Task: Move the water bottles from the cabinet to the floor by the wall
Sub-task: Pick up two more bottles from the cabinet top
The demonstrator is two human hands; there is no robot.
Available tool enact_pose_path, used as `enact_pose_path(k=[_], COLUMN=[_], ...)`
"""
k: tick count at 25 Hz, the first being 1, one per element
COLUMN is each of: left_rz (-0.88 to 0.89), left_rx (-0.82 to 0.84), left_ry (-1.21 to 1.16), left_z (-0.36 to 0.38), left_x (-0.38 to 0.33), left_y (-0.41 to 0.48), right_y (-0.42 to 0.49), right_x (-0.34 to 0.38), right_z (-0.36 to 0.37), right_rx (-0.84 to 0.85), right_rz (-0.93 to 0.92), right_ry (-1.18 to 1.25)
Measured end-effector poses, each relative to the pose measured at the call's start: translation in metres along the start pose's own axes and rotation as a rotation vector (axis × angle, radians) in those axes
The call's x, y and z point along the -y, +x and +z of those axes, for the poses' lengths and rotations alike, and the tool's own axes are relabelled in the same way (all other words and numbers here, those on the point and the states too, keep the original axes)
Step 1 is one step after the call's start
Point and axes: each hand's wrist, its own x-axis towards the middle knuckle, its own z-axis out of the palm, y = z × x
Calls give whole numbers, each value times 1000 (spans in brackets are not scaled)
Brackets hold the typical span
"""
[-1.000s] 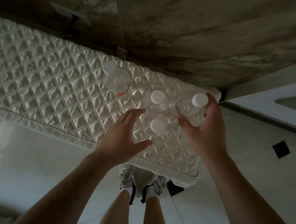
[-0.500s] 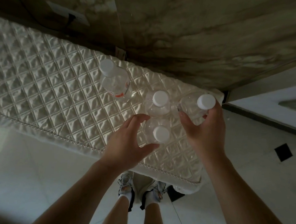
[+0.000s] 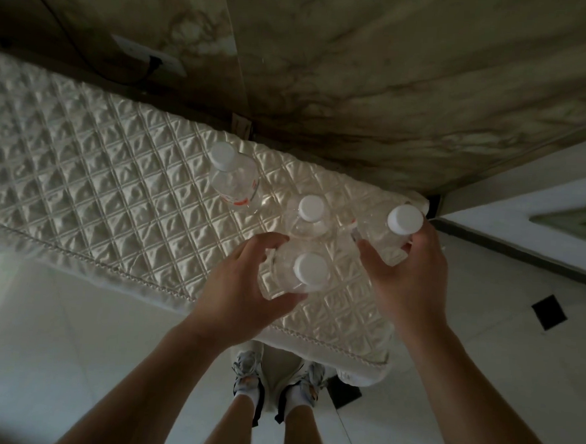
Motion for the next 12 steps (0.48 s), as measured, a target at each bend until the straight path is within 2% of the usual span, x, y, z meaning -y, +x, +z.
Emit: enact_pose_path(k=[12], left_rz=[8], left_rx=[-182], left_ry=[-114], left_z=[-102], left_x=[-103], left_y=[-37], right_y=[-53], right_x=[116], right_z=[-112], right_rx=[-25], right_rz=[-102], right_ry=[21])
